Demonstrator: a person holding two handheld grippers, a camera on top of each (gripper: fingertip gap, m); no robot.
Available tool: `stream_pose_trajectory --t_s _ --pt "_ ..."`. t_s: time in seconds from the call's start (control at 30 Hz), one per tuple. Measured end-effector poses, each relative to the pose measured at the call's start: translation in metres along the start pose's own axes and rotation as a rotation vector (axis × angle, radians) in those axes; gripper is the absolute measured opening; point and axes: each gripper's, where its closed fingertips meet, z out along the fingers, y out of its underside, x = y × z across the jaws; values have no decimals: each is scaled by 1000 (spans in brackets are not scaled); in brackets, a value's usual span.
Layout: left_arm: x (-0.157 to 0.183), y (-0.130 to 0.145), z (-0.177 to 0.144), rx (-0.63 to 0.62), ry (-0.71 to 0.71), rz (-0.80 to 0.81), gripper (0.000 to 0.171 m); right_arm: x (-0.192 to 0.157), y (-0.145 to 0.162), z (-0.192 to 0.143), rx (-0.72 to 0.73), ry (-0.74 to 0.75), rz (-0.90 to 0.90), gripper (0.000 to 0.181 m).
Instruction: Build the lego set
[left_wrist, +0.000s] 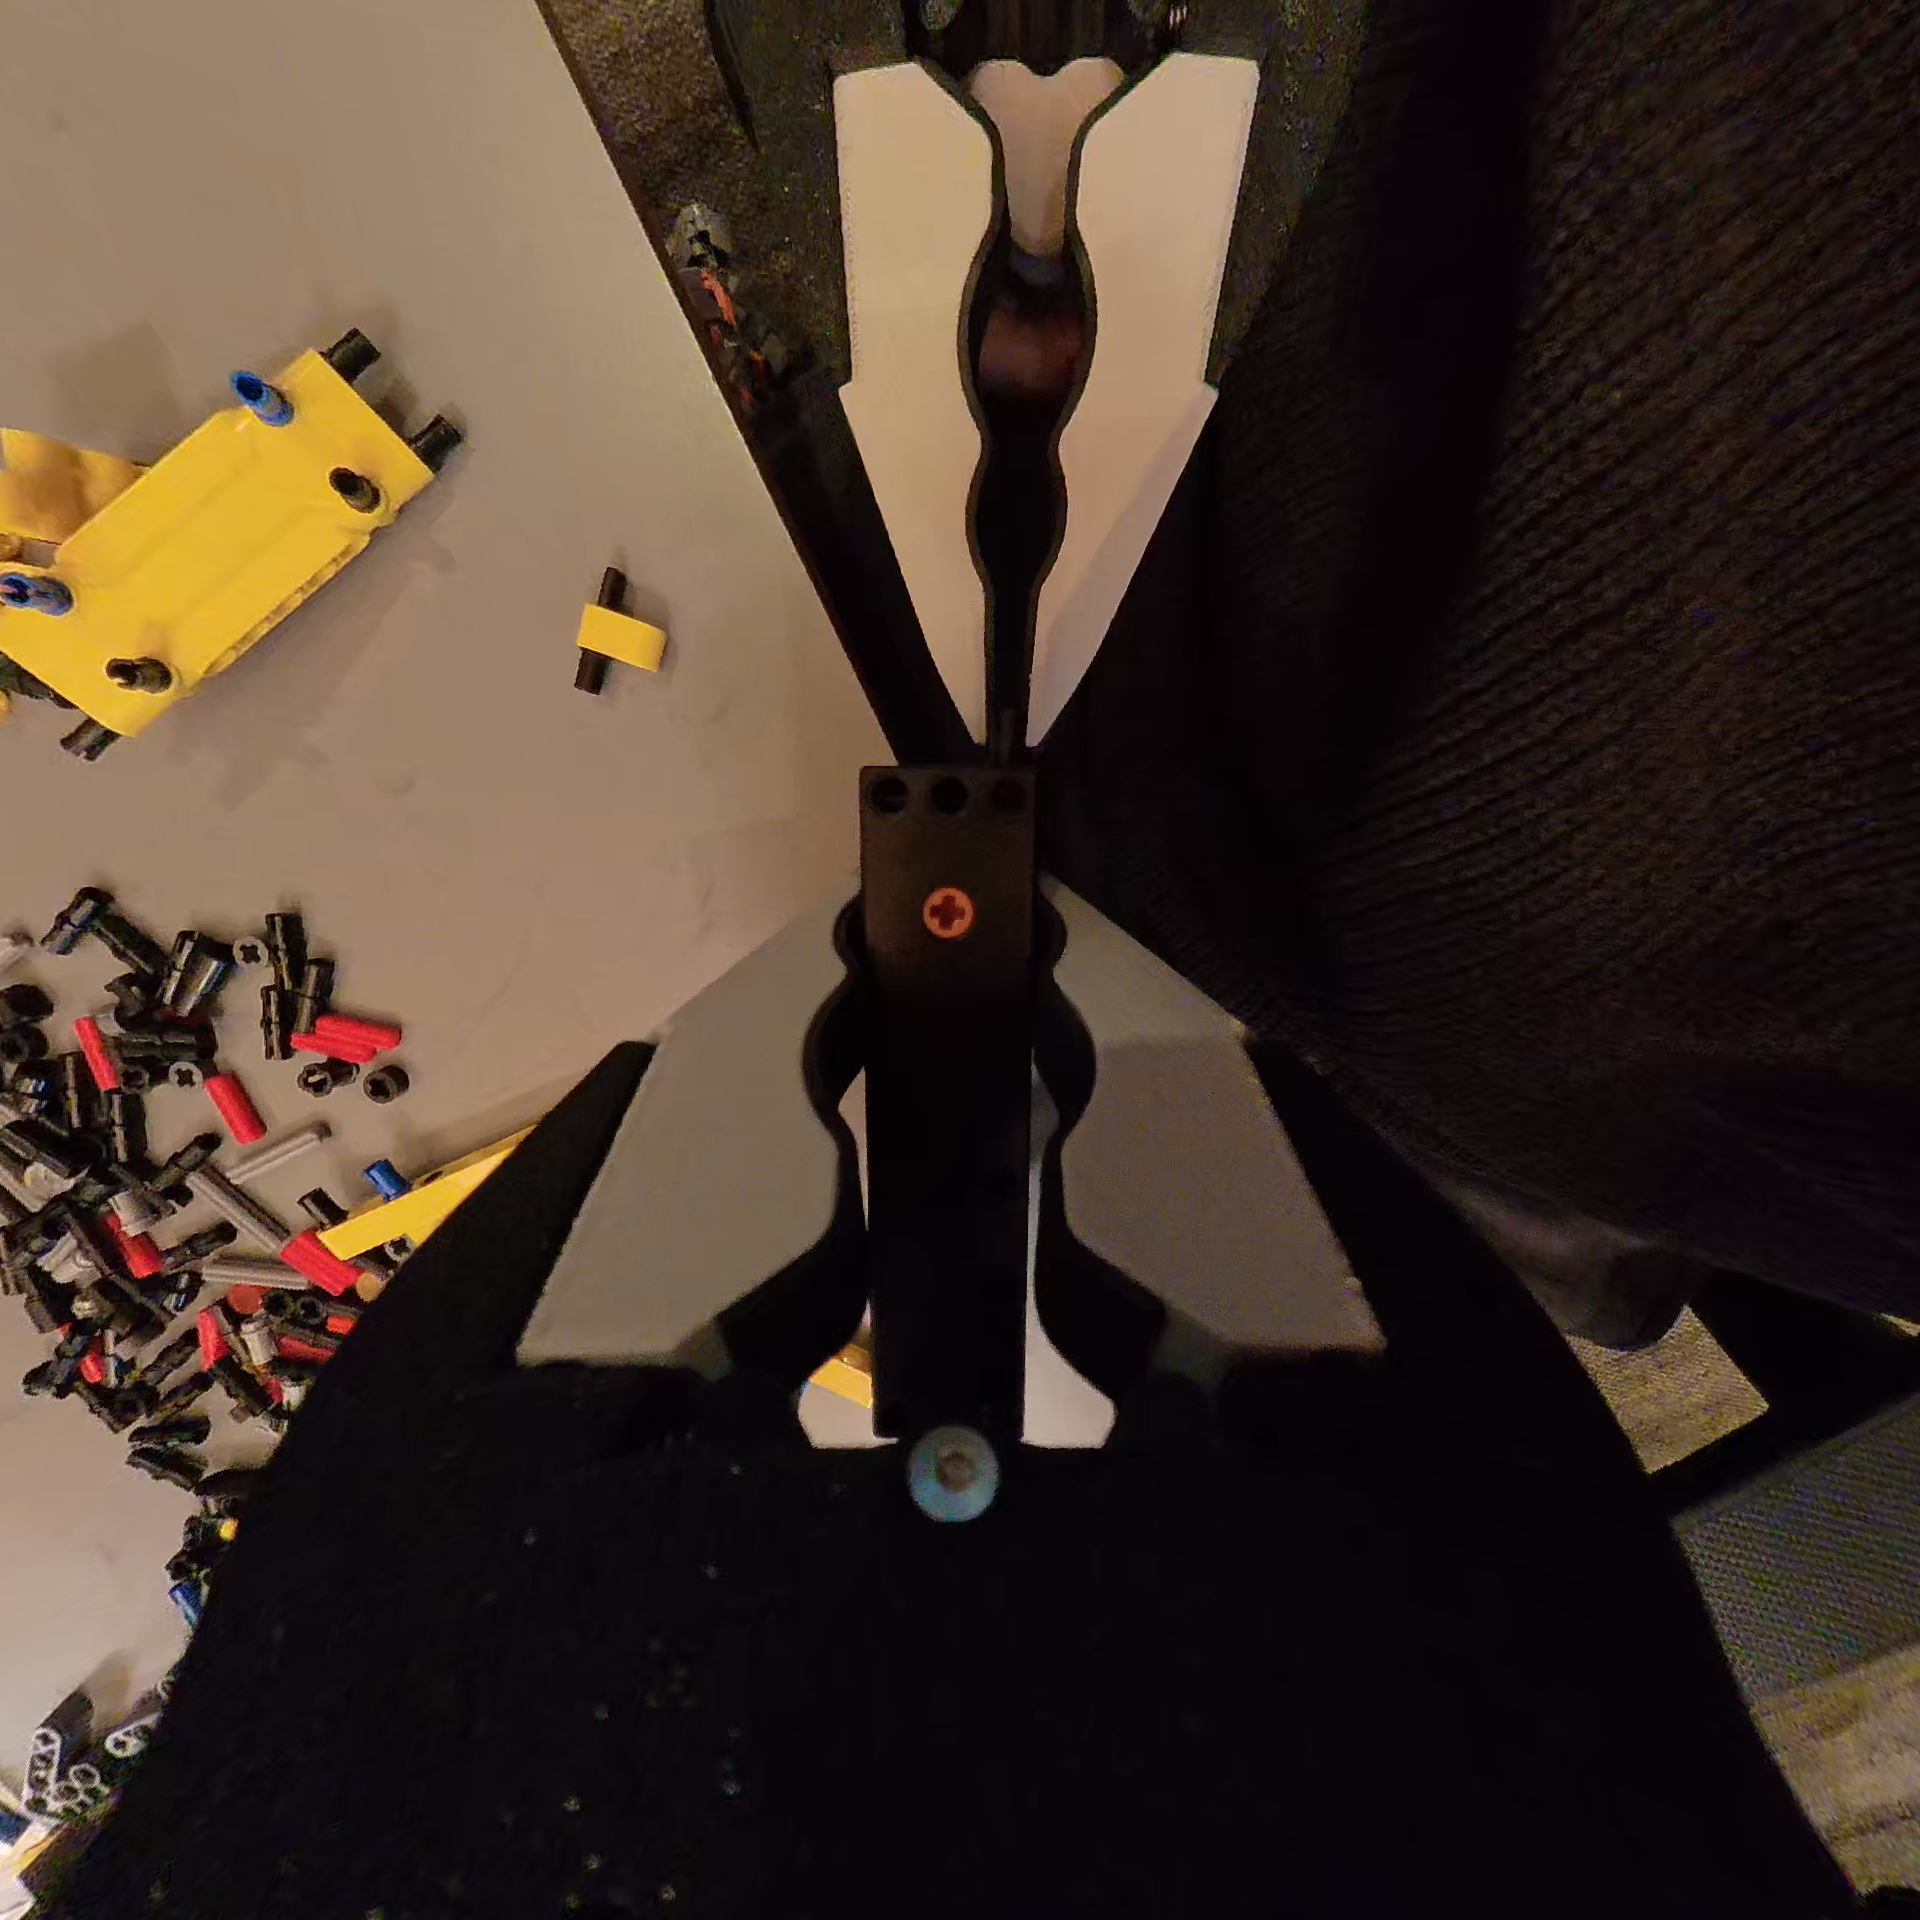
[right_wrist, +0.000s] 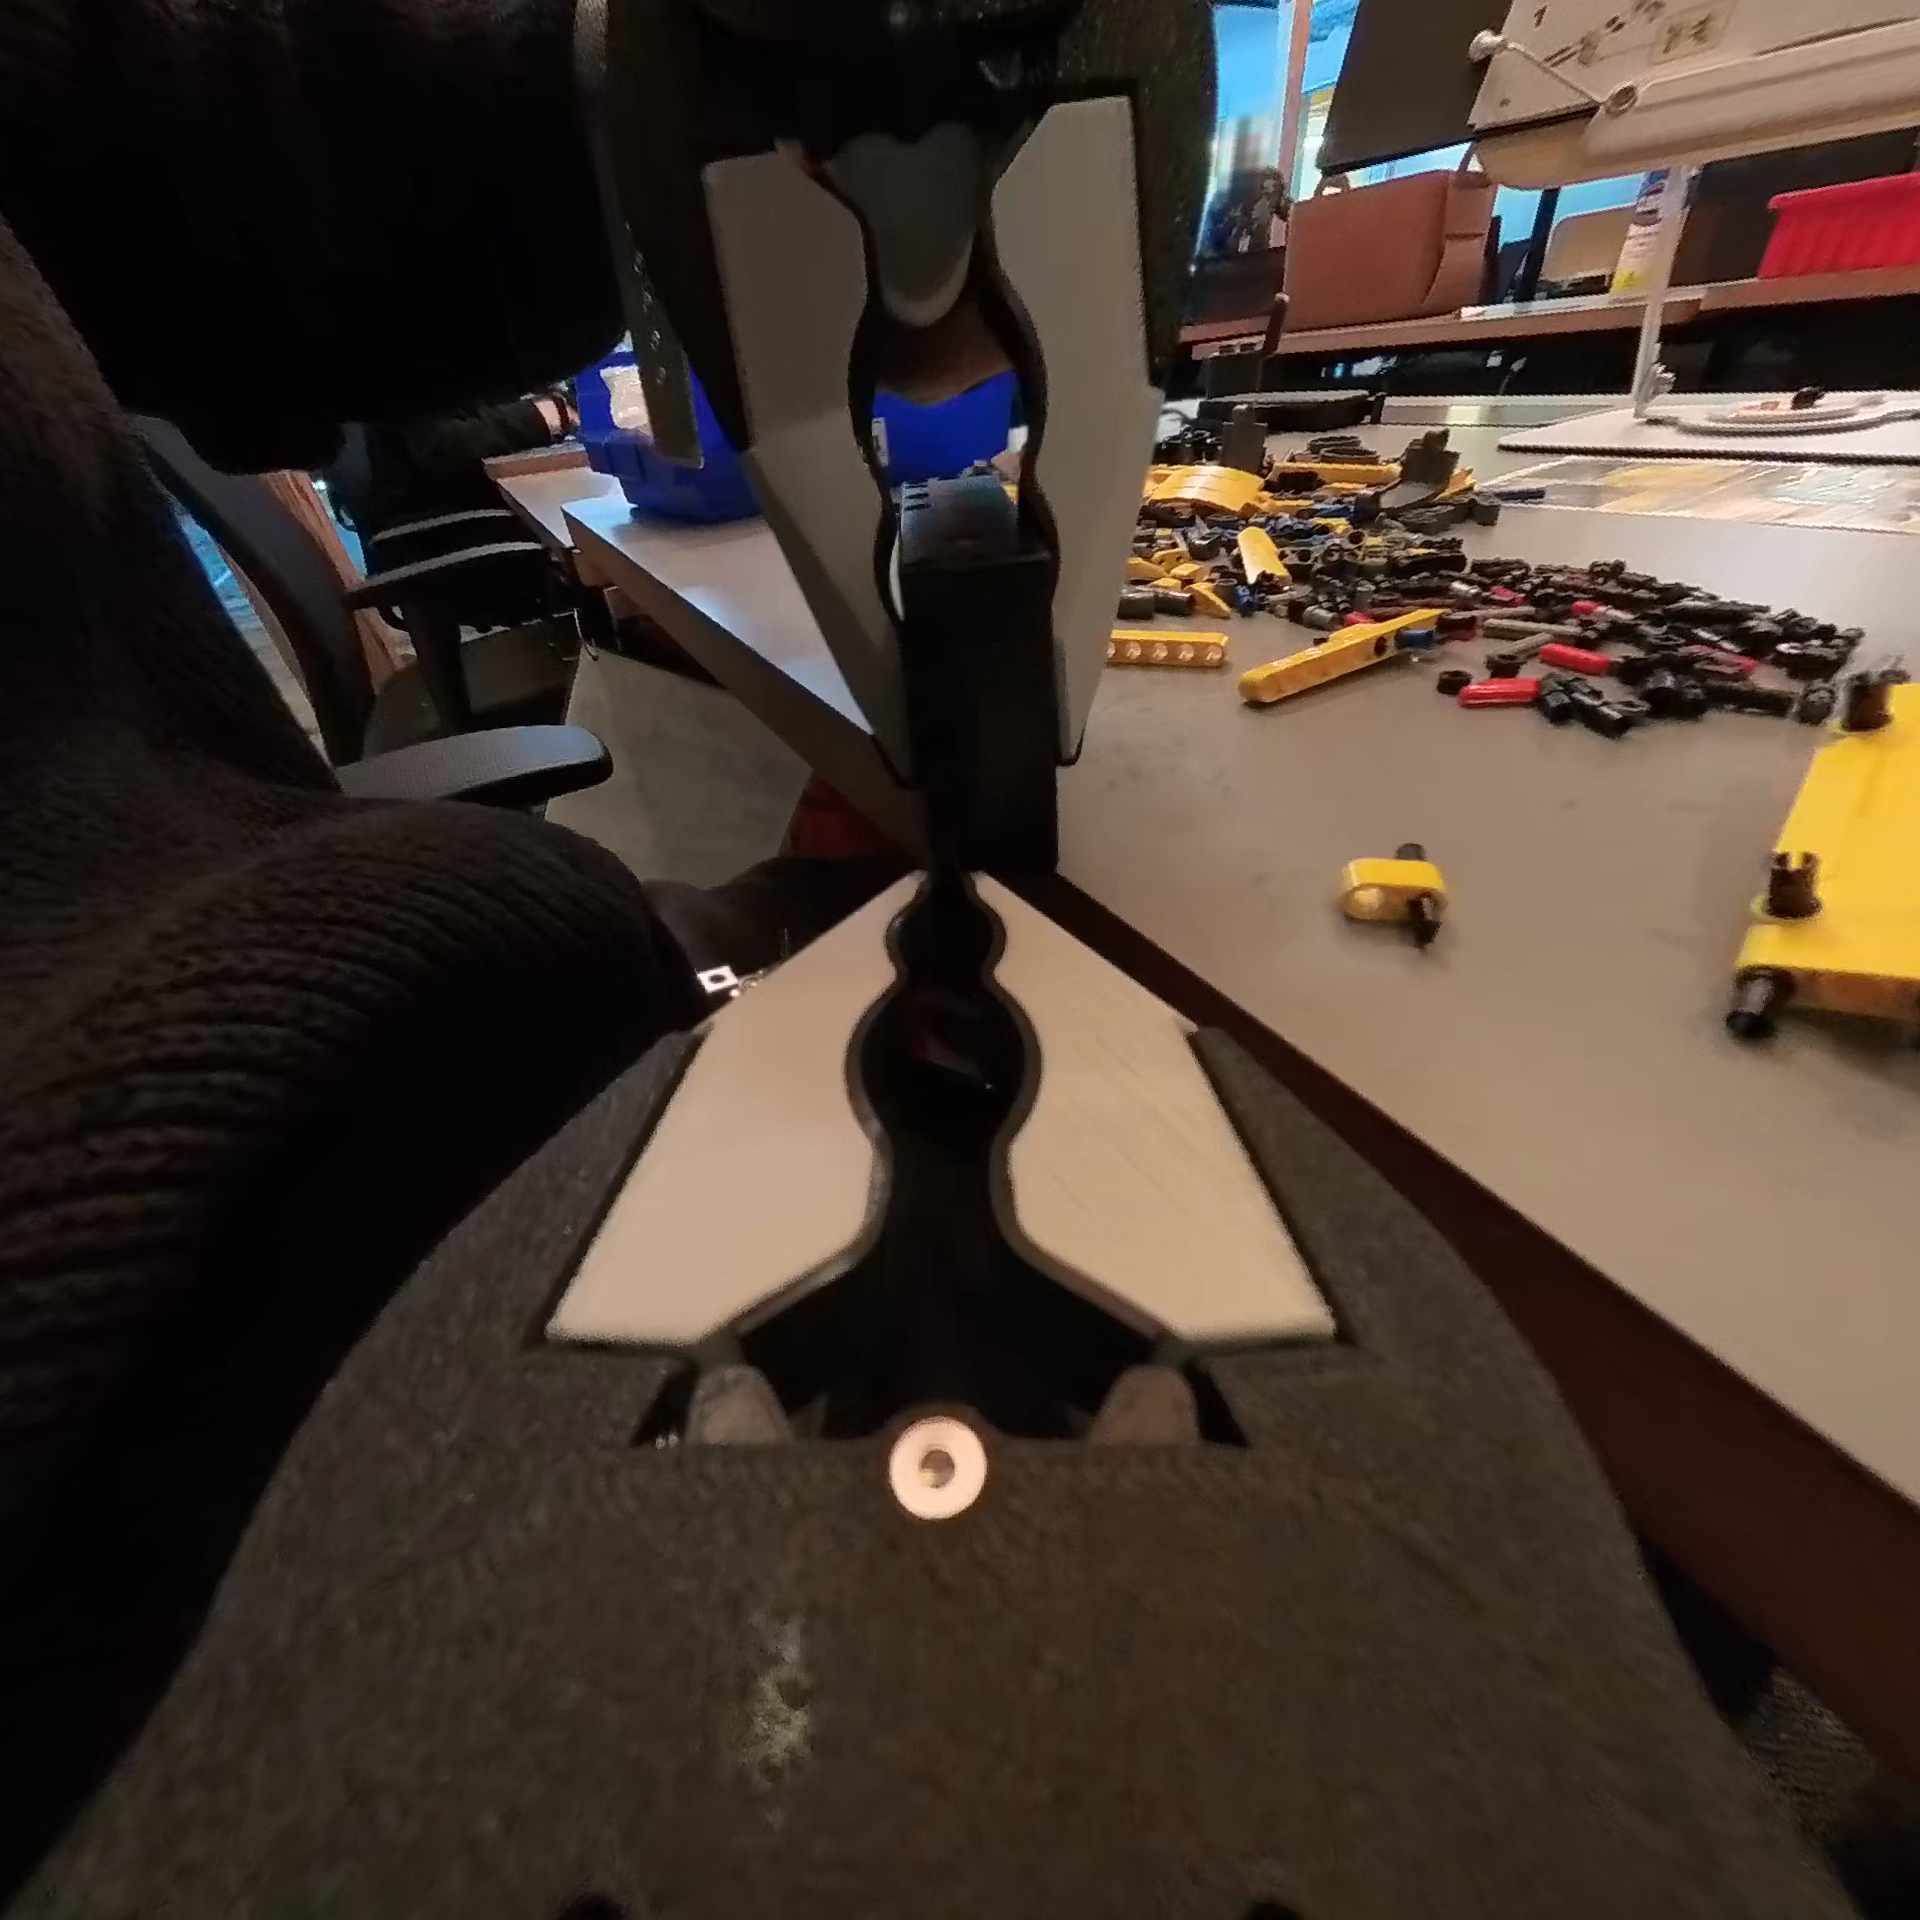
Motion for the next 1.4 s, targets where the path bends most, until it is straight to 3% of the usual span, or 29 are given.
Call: stream_pose_trajectory --t_s 0.57,0.8,0.93,1.07,1.27,1.33,1.4 --pt "-13 12 -1 -9 -90 -108 35 -13 -4 -3 69 -10 -30 4" --pt "-17 10 -21 61 -156 -177 45 -10 -6 -5 84 3 -21 5" --pt "-22 4 -46 170 -257 -284 53 -11 -7 -6 90 7 -31 5" --pt "-13 -18 -70 397 -311 -441 53 -11 -11 -8 111 19 -42 4" --pt "20 -26 -45 575 -290 -685 51 -20 -28 -16 198 22 -101 4" --pt "29 -34 -46 669 -274 -737 39 -25 -34 -19 231 26 -140 4" --pt "31 -29 -49 691 -312 -799 38 -30 -39 -21 257 26 -178 4"
